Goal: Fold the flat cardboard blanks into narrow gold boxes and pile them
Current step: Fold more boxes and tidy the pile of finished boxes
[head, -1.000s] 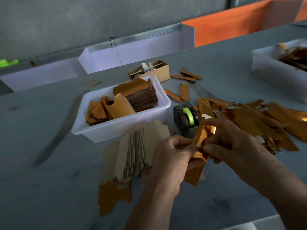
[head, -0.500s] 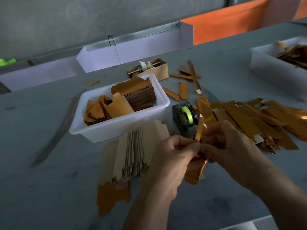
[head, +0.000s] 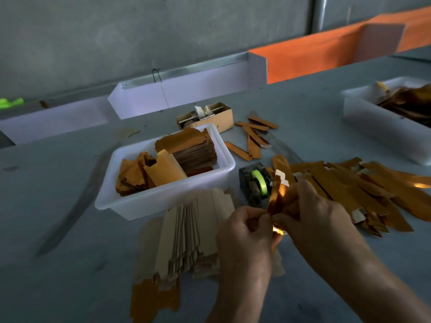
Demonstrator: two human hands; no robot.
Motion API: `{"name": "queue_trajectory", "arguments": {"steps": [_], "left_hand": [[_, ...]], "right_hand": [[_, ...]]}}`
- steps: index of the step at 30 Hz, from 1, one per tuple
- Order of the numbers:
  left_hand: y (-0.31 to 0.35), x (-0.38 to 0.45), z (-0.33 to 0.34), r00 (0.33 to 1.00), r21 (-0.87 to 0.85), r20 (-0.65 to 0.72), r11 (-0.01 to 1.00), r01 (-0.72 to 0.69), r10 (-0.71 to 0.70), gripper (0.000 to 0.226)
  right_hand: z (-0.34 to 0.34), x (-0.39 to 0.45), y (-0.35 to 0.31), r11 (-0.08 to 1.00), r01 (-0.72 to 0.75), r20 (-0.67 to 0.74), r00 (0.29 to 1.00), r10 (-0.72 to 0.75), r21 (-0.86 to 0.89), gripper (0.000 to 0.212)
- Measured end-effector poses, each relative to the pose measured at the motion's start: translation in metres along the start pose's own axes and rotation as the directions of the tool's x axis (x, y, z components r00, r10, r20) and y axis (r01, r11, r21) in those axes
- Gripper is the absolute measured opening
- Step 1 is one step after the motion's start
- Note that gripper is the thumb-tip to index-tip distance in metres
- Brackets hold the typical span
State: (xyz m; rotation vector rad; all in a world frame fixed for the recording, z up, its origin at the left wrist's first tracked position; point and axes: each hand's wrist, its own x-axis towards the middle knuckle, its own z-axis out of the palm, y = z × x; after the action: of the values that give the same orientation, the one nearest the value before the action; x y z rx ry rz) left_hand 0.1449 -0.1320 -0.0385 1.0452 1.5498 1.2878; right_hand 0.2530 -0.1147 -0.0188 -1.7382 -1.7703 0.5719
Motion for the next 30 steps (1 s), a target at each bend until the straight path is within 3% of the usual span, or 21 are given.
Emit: {"name": "queue_trajectory", "arguments": {"steps": [3,5,7,9,11,15,19,21,25,28,30], "left_hand": [[0.003,0.001,-0.007,1.0,-0.043,-0.001,0.999,0.018,-0.018,0.013],[0.006,0.002,-0.011,1.0,-0.048,0.014,0.999,0.025,-0.025,0.011],[0.009,0.002,-0.012,0.999,-0.027,0.037,0.999,0.03,-0.029,0.011],[0.011,0.001,-0.012,0.997,-0.037,0.067,0.998,0.049,-0.047,0.012],[0.013,0.001,-0.014,0.992,-0.075,0.096,0.993,0.091,-0.084,0.01],[0.011,0.002,-0.017,0.97,-0.147,0.17,0.968,0.202,-0.176,0.009],[0.011,0.009,-0.025,0.925,-0.293,0.257,0.89,0.35,-0.279,0.04],[0.013,0.01,-0.027,0.91,-0.359,0.291,0.848,0.39,-0.295,0.034],[0.008,0.011,-0.031,0.92,-0.246,0.277,0.906,0.346,-0.276,0.014],[0.007,0.011,-0.036,0.902,-0.147,0.335,0.93,0.337,-0.274,0.018],[0.007,0.009,-0.038,0.911,0.01,0.33,0.965,0.261,-0.25,0.022]], "right_hand": [[0.001,0.001,0.003,1.0,0.009,-0.041,0.999,-0.009,0.0,0.041],[0.005,0.001,0.008,0.995,0.029,-0.035,0.999,-0.026,0.09,0.041],[0.009,0.0,0.01,0.95,-0.02,0.046,0.999,0.006,0.312,0.043],[0.011,-0.002,0.011,0.824,-0.134,0.157,0.986,0.055,0.55,0.043],[0.014,-0.001,0.013,0.749,-0.183,0.199,0.978,0.069,0.637,0.036],[0.015,-0.001,0.014,0.729,-0.171,0.183,0.981,0.064,0.663,0.011],[0.015,-0.001,0.013,0.677,-0.185,0.208,0.977,0.048,0.713,0.013],[0.015,-0.003,0.013,0.644,-0.197,0.226,0.973,0.038,0.739,0.013],[0.018,-0.004,0.014,0.63,-0.213,0.241,0.97,0.042,0.747,0.014],[0.015,-0.004,0.012,0.657,-0.212,0.262,0.965,0.024,0.723,0.012],[0.011,0.002,0.014,0.698,-0.198,0.228,0.972,0.051,0.689,0.011]]}}
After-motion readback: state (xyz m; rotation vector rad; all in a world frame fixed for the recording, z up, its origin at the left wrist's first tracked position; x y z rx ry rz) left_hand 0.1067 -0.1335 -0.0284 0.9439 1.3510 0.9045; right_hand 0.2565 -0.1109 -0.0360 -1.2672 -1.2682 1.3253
